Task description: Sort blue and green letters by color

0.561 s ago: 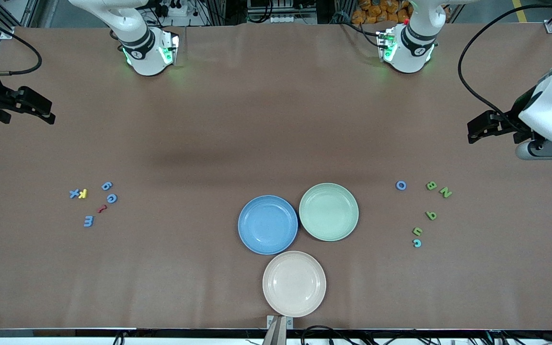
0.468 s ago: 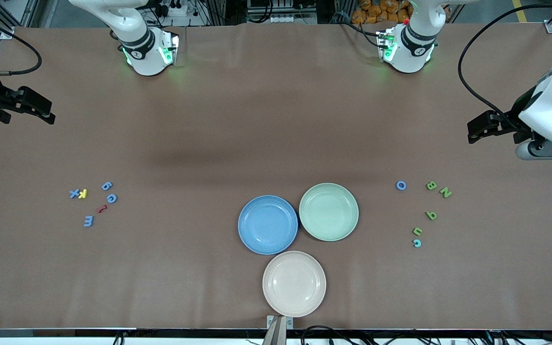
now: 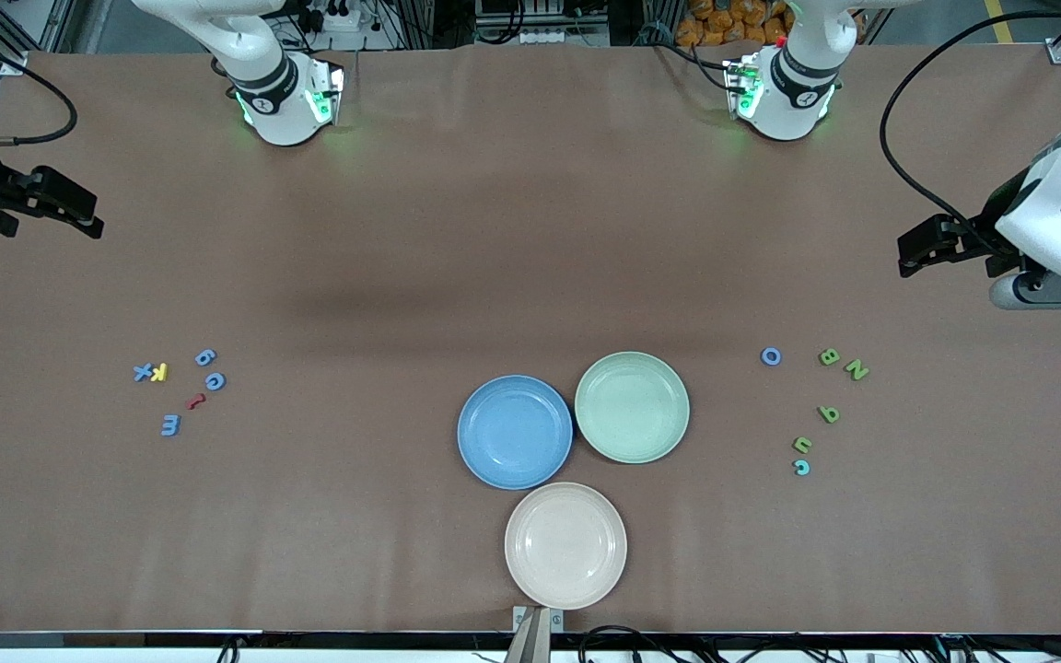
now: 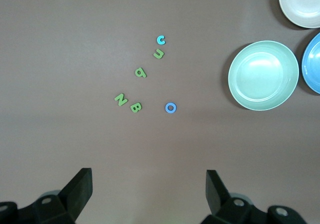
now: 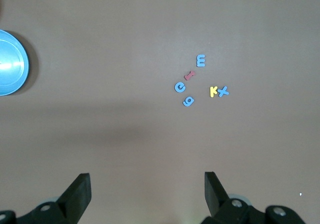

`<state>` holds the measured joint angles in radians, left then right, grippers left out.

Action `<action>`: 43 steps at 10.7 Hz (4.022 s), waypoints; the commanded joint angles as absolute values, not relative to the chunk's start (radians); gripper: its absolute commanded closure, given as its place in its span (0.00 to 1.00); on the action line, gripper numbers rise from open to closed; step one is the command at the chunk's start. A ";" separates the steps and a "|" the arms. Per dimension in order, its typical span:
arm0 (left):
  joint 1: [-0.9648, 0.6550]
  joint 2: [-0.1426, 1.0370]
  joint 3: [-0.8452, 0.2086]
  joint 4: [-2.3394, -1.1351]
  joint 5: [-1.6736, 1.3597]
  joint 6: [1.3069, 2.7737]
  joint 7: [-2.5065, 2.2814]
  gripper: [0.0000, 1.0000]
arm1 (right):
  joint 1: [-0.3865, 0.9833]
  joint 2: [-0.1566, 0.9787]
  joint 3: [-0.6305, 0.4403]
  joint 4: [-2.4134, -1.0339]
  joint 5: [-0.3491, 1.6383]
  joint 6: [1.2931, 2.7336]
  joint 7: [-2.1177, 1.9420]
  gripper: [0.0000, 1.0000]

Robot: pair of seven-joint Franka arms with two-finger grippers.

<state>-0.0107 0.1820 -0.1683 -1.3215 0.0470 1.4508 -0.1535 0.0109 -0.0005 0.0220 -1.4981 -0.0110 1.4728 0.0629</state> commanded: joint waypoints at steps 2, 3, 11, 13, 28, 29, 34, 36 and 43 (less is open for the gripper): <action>-0.003 0.189 -0.164 -1.338 0.025 1.462 -0.137 0.00 | -0.012 -0.011 0.028 -1.535 -0.011 1.480 0.046 0.00; -0.003 0.205 -0.164 -1.336 0.025 1.462 -0.137 0.00 | -0.012 -0.008 0.026 -1.561 -0.011 1.503 0.043 0.00; 0.086 0.319 -0.170 -1.471 0.035 1.698 -0.095 0.00 | -0.054 0.049 0.023 -1.911 -0.029 1.934 -0.071 0.00; 0.092 0.308 -0.167 -1.613 0.029 1.872 -0.052 0.00 | -0.104 0.138 0.025 -1.916 -0.025 2.008 -0.069 0.00; 0.107 0.452 -0.129 -2.067 0.028 2.483 -0.439 0.00 | -0.140 0.506 0.025 -2.019 0.026 2.477 -0.018 0.00; 0.109 0.453 -0.129 -2.092 0.029 2.506 -0.449 0.00 | -0.143 0.515 0.025 -2.019 0.026 2.486 -0.018 0.00; 0.152 0.442 -0.127 -2.178 0.029 2.580 -0.462 0.00 | -0.144 0.549 0.025 -2.005 0.029 2.502 0.006 0.00; 0.163 0.433 -0.127 -2.200 0.029 2.602 -0.482 0.00 | -0.146 0.554 0.025 -2.002 0.029 2.502 0.006 0.00; 0.158 0.410 -0.129 -2.259 0.029 2.657 -0.515 0.00 | -0.146 0.578 0.025 -2.010 0.029 2.536 0.005 1.00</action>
